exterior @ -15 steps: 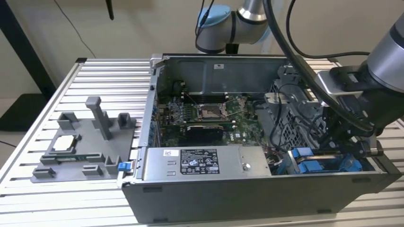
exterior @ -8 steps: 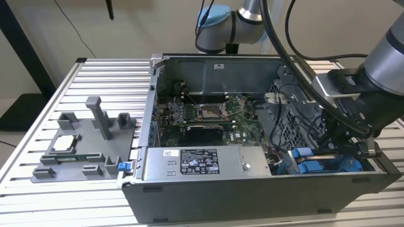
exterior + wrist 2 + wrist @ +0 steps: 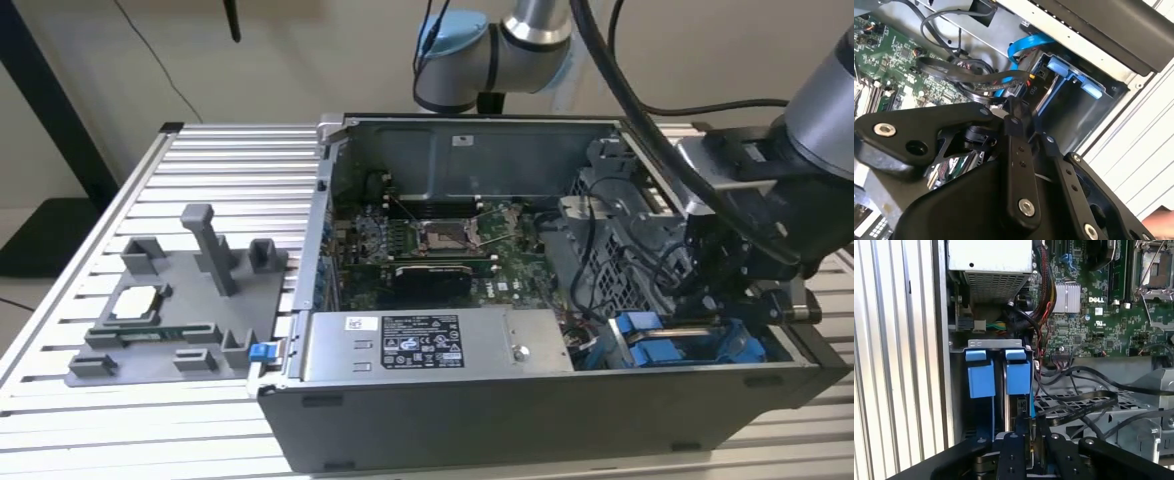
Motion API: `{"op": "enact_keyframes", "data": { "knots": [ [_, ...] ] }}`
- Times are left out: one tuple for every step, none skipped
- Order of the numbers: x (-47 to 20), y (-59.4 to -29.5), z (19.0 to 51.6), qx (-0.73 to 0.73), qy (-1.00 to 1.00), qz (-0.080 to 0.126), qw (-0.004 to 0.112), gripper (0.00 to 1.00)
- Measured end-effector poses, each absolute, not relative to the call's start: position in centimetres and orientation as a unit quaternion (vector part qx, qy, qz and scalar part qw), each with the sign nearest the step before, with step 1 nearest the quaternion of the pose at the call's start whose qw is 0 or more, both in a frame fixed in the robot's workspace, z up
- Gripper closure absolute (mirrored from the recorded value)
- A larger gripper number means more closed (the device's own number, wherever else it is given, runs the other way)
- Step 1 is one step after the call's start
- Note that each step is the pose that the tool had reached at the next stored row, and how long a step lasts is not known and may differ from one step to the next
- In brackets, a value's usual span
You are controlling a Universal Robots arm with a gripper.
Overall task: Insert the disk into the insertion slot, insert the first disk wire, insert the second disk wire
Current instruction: 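Insert the second disk wire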
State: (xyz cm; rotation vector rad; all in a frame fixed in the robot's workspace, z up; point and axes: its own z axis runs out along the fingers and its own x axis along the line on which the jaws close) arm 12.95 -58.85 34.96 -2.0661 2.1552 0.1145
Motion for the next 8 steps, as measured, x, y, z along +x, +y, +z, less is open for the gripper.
{"op": "enact_keyframes", "data": {
  "knots": [
    [12.9, -58.9, 35.1, -0.689, 0.719, 0.038, 0.077, 0.0],
    [12.9, -58.9, 35.3, -0.689, 0.719, 0.038, 0.077, 0.0],
    [12.9, -58.9, 35.5, -0.689, 0.719, 0.038, 0.077, 0.0],
    [12.9, -58.9, 35.6, -0.689, 0.719, 0.038, 0.077, 0.0],
    [12.9, -58.9, 35.9, -0.689, 0.719, 0.038, 0.077, 0.0],
    [12.9, -58.9, 36.0, -0.689, 0.719, 0.038, 0.077, 0.0],
    [12.9, -58.9, 36.2, -0.689, 0.719, 0.038, 0.077, 0.0],
    [12.9, -58.9, 36.4, -0.689, 0.719, 0.038, 0.077, 0.0]
  ]
}}
